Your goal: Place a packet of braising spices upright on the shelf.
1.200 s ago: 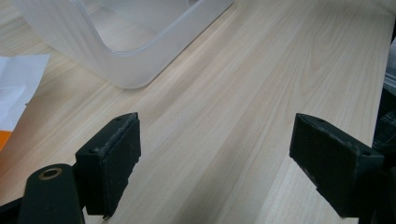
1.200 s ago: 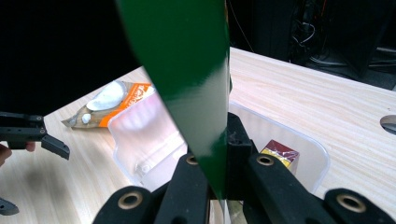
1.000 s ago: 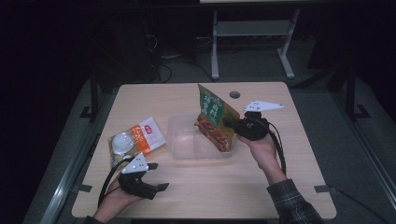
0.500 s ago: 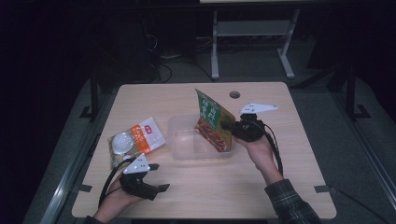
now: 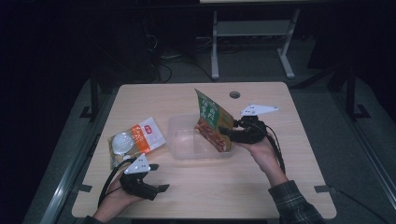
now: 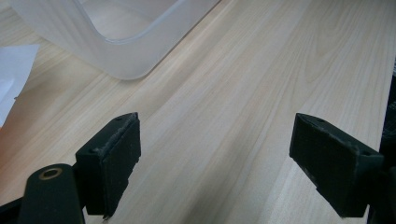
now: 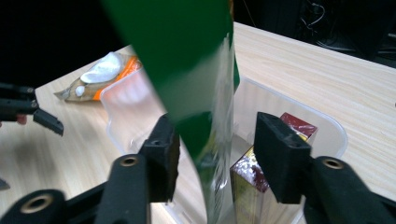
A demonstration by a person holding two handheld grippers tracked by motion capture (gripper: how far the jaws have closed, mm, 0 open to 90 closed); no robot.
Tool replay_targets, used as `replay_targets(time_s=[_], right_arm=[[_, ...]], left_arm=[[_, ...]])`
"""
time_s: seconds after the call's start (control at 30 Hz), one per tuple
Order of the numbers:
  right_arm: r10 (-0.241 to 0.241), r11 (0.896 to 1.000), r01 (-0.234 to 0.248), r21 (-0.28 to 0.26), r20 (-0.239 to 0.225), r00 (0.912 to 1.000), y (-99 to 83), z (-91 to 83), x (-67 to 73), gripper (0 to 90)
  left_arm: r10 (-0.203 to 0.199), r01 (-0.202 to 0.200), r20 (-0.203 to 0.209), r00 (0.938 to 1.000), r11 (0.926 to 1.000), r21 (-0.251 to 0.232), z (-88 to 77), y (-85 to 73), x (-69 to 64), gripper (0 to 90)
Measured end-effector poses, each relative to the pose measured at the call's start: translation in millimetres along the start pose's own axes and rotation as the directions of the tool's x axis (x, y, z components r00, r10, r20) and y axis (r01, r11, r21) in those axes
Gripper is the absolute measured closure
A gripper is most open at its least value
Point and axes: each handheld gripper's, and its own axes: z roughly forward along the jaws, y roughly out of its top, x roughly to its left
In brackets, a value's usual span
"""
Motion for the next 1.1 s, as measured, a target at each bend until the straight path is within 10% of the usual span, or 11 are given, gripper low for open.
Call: replay_targets(time_s=[1.1], right_arm=[[-0.098, 0.984, 0.109, 0.143, -0.078, 0.9921, -58.8, -32.6, 18.5, 32.6]], left_arm=[[0.000, 0.000, -0.004, 1.0000, 0.9997, 0.023, -3.9, -1.8, 3.8, 17.4]])
